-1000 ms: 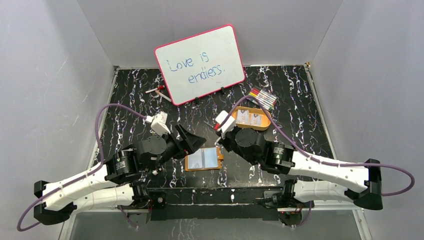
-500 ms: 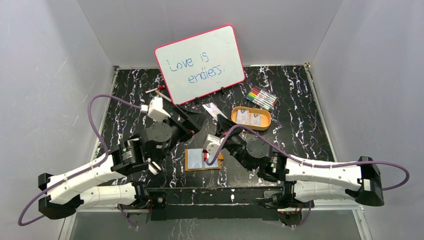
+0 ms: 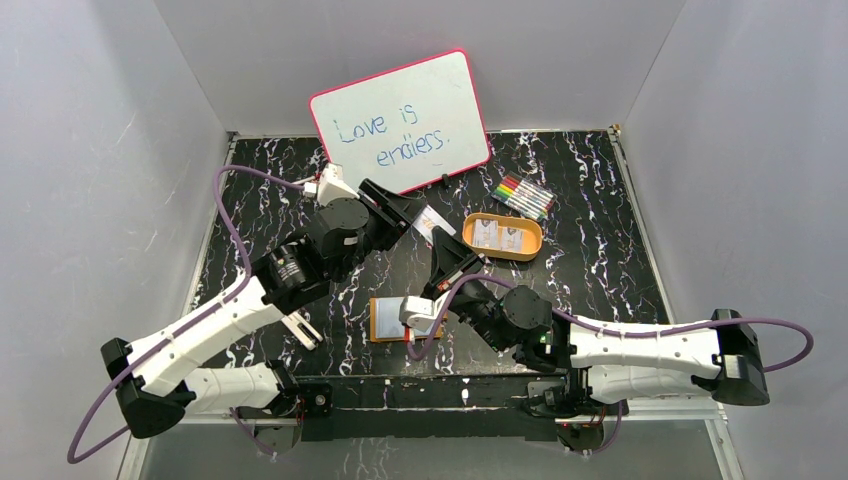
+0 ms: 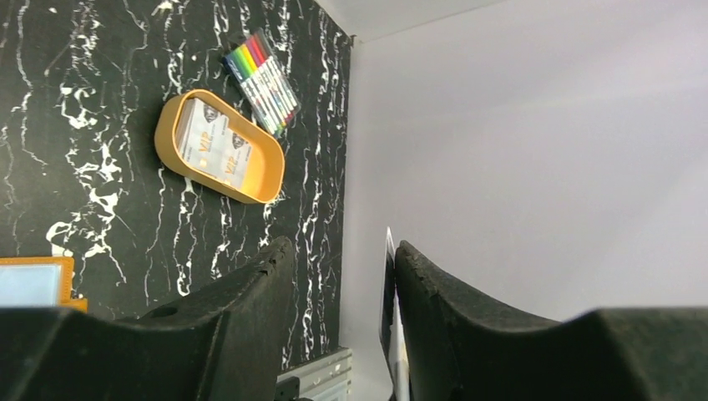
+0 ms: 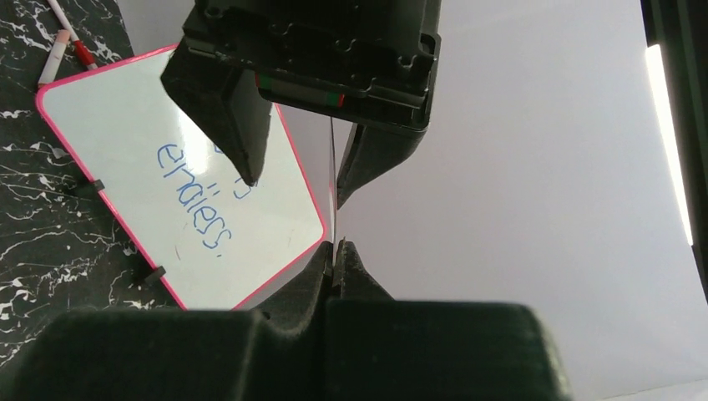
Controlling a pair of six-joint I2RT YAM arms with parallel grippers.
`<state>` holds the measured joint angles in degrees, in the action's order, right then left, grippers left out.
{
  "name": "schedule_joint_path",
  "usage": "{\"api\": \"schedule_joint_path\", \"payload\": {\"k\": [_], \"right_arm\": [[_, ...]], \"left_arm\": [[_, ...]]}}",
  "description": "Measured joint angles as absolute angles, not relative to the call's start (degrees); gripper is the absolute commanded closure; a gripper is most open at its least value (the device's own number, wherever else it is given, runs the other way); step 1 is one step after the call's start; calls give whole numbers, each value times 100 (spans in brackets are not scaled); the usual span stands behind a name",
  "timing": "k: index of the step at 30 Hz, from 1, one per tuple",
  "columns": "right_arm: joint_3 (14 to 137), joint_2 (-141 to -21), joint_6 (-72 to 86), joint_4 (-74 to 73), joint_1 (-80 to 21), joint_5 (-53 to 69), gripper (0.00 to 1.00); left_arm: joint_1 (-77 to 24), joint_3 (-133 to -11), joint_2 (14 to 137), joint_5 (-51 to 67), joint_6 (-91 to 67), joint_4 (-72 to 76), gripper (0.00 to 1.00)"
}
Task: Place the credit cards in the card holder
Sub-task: Adjust the credit card.
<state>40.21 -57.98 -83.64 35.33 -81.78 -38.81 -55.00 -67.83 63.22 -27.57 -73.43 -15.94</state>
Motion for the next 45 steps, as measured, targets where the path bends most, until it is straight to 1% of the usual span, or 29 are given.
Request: {"api": "schedule_joint_path", "payload": {"k": [2, 8, 10, 11, 12, 15, 16, 17, 18, 19, 20, 23, 26, 29, 32, 35, 37, 39, 42, 45], "right_arm": [[3992, -5795, -8431, 3575, -8180, -3881, 100], [3957, -5795, -8536, 3586, -8184, -3883, 100], [3957, -5795, -8552, 3573, -8189, -3881, 100], [3957, -5795, -8554, 3573, -8189, -3879, 100], [3957, -5795, -8554, 3570, -8189, -3874, 100], [3957, -5800, -8549, 3468, -8208, -3846, 100], [3957, -5800, -8541, 3441, -8217, -3839, 85], [3959, -5800, -8499, 3404, -8228, -3835, 68], [3975, -5800, -8394, 3312, -8239, -3835, 48], [4032, -5806, -8221, 3111, -8252, -3859, 36], [4174, -5833, -7961, 2766, -8256, -3892, 28], [5078, -6036, -6744, 1339, -8252, -3861, 16], [6139, -6272, -5137, 211, -8224, -3594, 14], [6831, -6396, -3642, -587, -7852, -2759, 12], [7107, -6436, -2193, -1031, -6530, -1170, 11], [7057, -6499, -961, -1107, -5087, 346, 11], [6820, -6482, -84, -941, -4403, 1413, 14], [6490, -6418, 681, -532, -4077, 2349, 18], [5651, -6206, 2025, 622, -3747, 3590, 21], [4740, -5951, 3269, 1824, -3592, 4403, 22]], "left_arm": [[-5494, -6783, 6316, -2650, -7371, -1494, 63], [-5492, -6624, 6211, -2436, -7448, -1280, 74], [-5485, -6598, 6182, -2375, -7481, -1234, 88], [-5485, -6595, 6173, -2340, -7502, -1208, 98], [-5485, -6584, 6160, -2307, -7529, -1173, 100], [-5483, -6475, 6073, -2226, -7540, -939, 100], [-5481, -6416, 6025, -2213, -7533, -895, 100], [-5481, -6364, 5986, -2204, -7524, -880, 100], [-5481, -6298, 5942, -2206, -7518, -854, 100], [-5481, -6217, 5887, -2211, -7496, -843, 100], [-5481, -6158, 5835, -2222, -7456, -856, 100], [-5481, -6023, 5647, -2386, -7277, -996, 100], [-5424, -5981, 5457, -2679, -6921, -1074, 100], [-5297, -5892, 5146, -2928, -6342, -1055, 100], [-5183, -5655, 4681, -2921, -5540, -969, 100], [-5142, -5446, 4211, -2552, -4731, -858, 100], [-5140, -5336, 3922, -2088, -4237, -773, 100], [-5137, -5245, 3715, -1588, -3876, -668, 100], [-5137, -5043, 3498, -838, -3548, -434, 100], [-5137, -4873, 3481, -8, -3398, -163, 100]]}}
